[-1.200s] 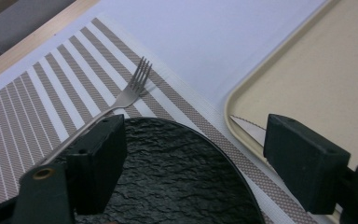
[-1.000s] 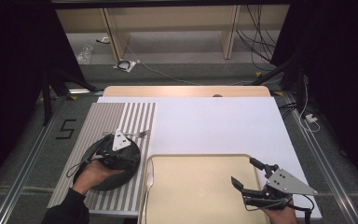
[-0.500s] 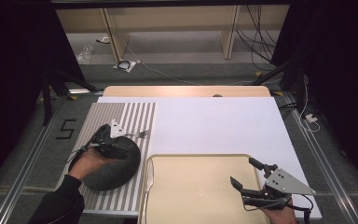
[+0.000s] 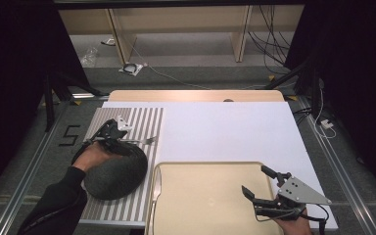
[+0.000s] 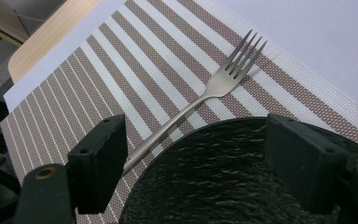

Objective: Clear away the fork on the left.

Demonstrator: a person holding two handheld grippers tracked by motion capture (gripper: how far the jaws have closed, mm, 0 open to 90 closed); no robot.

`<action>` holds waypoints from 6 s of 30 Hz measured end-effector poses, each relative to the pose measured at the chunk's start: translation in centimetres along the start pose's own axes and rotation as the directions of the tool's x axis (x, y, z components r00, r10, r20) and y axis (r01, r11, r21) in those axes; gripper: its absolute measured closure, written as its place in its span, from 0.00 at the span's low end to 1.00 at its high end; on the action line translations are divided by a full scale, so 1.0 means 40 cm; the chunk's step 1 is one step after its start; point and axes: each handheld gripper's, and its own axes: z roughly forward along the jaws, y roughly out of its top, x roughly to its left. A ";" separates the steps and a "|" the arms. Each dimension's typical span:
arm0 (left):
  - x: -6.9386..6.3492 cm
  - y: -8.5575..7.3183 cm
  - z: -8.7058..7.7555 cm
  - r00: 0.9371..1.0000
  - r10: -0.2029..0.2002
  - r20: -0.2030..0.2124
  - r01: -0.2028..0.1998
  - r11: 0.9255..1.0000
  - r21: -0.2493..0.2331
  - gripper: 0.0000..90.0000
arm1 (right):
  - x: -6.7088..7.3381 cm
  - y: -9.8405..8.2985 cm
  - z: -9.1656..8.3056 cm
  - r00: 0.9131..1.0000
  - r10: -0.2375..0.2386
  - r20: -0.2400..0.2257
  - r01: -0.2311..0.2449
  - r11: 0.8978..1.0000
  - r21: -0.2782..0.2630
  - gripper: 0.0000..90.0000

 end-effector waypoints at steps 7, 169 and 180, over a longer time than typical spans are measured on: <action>0.030 0.020 0.030 1.000 -0.003 0.014 0.003 0.999 0.036 0.25 | 0.000 -0.001 0.001 1.000 -0.003 0.001 0.003 1.000 0.004 0.19; 0.105 0.169 0.115 0.968 0.237 0.088 -0.252 0.935 0.250 0.94 | -0.001 -0.003 0.002 1.000 -0.008 -0.001 0.008 1.000 0.015 0.19; 0.030 0.192 0.048 0.976 0.185 0.115 -0.208 0.951 0.229 0.94 | 0.000 -0.003 0.002 1.000 -0.010 -0.002 0.010 1.000 0.014 0.19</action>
